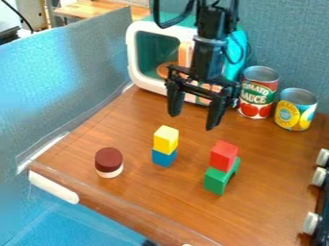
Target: Remove the red cube and put it on top of the green arch
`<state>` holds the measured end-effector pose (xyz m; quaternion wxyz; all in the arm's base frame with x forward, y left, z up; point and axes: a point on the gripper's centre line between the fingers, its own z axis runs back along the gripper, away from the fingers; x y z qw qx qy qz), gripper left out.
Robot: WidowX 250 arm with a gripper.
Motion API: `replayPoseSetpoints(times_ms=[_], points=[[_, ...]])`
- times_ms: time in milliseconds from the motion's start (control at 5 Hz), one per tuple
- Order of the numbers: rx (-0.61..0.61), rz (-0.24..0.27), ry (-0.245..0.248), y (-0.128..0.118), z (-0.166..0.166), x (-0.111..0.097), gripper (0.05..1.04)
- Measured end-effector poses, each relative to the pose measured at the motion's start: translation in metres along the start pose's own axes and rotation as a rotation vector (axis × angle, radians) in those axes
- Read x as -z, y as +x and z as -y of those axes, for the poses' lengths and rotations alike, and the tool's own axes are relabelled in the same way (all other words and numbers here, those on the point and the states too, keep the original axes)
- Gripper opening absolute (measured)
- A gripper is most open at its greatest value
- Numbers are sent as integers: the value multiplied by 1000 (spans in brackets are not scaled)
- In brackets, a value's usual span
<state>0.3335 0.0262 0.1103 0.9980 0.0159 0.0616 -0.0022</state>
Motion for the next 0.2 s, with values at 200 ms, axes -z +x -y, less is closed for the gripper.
replayPoseSetpoints(times_ms=[200], points=[[7,35,-11,-2,-8,6,1001]])
